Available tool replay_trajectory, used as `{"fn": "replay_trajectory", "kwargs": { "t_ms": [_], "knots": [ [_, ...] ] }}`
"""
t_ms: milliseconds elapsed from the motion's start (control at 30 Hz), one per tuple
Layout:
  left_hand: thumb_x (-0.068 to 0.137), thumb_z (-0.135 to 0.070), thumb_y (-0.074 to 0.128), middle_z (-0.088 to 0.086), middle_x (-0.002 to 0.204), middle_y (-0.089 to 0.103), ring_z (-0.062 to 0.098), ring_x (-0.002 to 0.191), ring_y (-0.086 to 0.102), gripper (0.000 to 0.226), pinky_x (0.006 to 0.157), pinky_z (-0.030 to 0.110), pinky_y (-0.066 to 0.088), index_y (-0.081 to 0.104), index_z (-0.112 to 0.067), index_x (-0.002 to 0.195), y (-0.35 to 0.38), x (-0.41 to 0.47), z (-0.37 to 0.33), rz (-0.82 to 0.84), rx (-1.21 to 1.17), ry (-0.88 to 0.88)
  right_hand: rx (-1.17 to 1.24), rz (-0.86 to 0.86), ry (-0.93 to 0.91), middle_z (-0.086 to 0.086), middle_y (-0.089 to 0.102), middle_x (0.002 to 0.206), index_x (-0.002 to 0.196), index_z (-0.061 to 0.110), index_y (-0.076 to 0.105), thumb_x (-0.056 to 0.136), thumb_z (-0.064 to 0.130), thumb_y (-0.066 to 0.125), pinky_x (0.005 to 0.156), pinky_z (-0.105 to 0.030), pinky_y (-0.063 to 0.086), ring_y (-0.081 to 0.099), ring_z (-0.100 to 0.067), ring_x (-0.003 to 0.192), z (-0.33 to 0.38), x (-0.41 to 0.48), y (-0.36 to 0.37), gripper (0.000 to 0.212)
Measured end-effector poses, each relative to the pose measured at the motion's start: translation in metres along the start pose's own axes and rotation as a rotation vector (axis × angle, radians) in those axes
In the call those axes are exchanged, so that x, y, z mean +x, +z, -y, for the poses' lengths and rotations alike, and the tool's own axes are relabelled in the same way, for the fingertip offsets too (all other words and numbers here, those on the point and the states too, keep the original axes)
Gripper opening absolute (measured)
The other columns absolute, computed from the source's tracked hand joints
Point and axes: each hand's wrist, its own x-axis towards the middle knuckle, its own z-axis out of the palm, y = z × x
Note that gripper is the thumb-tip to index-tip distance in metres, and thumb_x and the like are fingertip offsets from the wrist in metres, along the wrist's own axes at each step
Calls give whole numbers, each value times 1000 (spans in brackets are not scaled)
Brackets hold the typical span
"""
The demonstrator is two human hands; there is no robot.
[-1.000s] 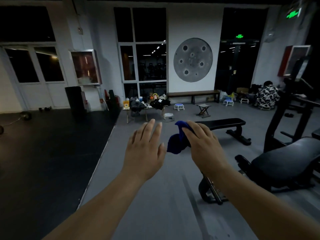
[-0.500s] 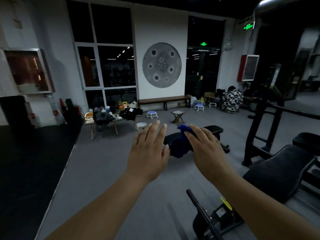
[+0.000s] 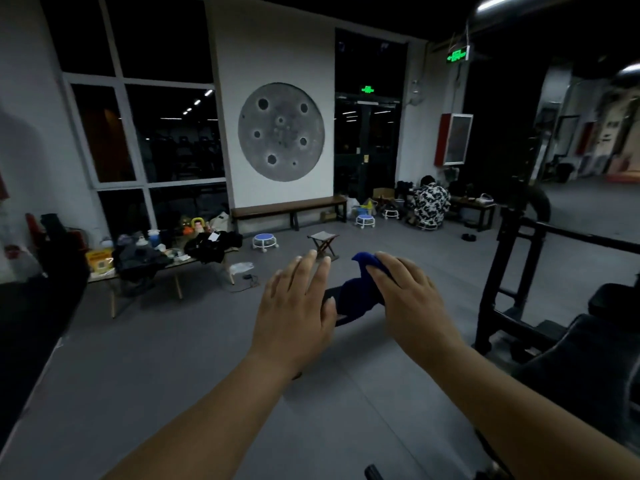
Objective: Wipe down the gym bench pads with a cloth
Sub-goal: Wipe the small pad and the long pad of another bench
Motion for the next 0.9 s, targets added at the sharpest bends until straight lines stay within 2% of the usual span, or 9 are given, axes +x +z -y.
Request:
{"fn": "replay_trajectory", "kwargs": {
  "t_ms": [167, 367, 567, 700, 800, 900],
  "knots": [
    [97, -43, 29, 7, 160, 32, 27, 145, 31, 62, 116, 48, 29, 32, -18, 153, 90, 94, 46, 12, -73, 117, -110, -28, 97, -7, 43, 146, 140, 14, 50, 70, 9, 84, 98, -49, 49, 43, -31, 130, -37, 66, 83, 78],
    [97, -42, 32, 9, 156, 37, 29, 141, 37, 60, 114, 50, 34, 38, -16, 150, 185, 211, 68, 51, -192, 317, -206, 2, 285, -10, 44, 148, 142, 11, 49, 79, 6, 69, 102, -52, 48, 43, -33, 133, -86, 123, 146, 66],
    [94, -43, 31, 8, 155, 38, 28, 141, 39, 62, 113, 48, 34, 38, -17, 150, 269, 306, 26, 70, -340, 481, -324, -25, 445, -8, 46, 146, 140, 11, 51, 78, 0, 73, 100, -50, 49, 47, -32, 129, -165, 148, 178, 67],
    [96, -45, 29, 6, 162, 26, 25, 148, 26, 65, 119, 44, 22, 25, -20, 155, 327, 354, -20, 111, -402, 579, -406, -26, 517, -9, 45, 145, 139, 10, 52, 74, 3, 74, 99, -50, 49, 47, -32, 127, -230, 145, 205, 69],
    [97, -45, 27, 5, 165, 18, 24, 151, 19, 65, 121, 43, 17, 18, -22, 158, 363, 389, -54, 140, -434, 661, -440, -32, 606, -10, 46, 145, 137, 7, 53, 76, 3, 70, 100, -53, 48, 46, -34, 129, -279, 144, 218, 62],
    [98, -46, 24, 3, 166, 13, 22, 152, 13, 65, 123, 42, 13, 13, -23, 158, 393, 418, -83, 172, -487, 706, -496, -46, 673, -10, 47, 144, 137, 7, 54, 79, -1, 68, 104, -50, 43, 45, -32, 131, -317, 144, 231, 60]
  ]
}}
